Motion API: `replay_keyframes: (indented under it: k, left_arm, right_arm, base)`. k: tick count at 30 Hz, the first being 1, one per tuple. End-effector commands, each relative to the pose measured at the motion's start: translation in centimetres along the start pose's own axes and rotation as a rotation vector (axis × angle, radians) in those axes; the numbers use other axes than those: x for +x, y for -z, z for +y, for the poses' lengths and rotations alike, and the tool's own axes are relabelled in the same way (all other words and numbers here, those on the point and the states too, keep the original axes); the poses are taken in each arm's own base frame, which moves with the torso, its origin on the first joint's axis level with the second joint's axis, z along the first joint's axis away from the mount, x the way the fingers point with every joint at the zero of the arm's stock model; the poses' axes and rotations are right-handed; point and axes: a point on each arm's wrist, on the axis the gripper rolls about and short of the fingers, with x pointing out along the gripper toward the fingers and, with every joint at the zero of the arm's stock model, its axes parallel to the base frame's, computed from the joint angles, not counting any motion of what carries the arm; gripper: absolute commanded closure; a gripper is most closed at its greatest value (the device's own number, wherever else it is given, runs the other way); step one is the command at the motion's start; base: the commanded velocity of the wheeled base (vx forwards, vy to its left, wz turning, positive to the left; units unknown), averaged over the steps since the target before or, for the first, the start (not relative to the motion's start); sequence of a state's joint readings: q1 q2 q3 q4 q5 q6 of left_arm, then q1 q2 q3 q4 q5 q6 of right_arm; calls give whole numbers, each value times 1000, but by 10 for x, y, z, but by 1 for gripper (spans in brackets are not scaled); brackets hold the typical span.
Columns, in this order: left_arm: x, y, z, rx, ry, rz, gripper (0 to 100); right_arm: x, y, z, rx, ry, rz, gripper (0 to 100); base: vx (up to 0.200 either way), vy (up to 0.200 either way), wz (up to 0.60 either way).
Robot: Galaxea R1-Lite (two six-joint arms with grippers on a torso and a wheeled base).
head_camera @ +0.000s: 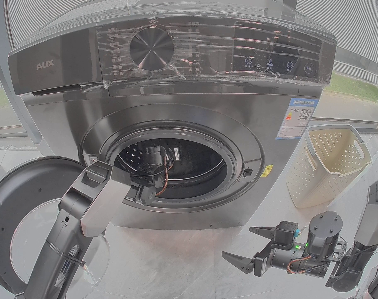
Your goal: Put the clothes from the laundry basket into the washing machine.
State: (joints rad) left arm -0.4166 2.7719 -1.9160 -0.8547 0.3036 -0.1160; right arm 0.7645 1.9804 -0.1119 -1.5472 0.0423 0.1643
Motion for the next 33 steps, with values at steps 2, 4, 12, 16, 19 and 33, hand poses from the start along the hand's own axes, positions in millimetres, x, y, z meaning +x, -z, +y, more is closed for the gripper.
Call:
replay_keyframes:
  k: [2,4,12,16,19,33]
  left_arm:
    - [-16,-8,-6,9,12,44,0]
    - [-30,-7,-12,23,32,83,0]
    - [-91,-21,-44,43,133,143,0]
    - [-115,-20,-48,43,161,155,0]
    - [-135,-18,-44,49,172,172,0]
    - [-253,-36,-29,37,290,187,0]
  right_arm:
    - [0,0,0,0,0,1,0]
    - [-1,0,-1,1,2,2,0]
    - [-1,1,0,0,1,4,0]
    - [-2,1,-1,1,4,6,0]
    - [-2,1,-3,4,11,7,0]
    - [-9,1,-4,-2,21,10,0]
  base:
    - [0,0,0]
    - [0,0,0]
    - [0,0,0]
    - [0,0,0]
    - [0,0,0]
    - [0,0,0]
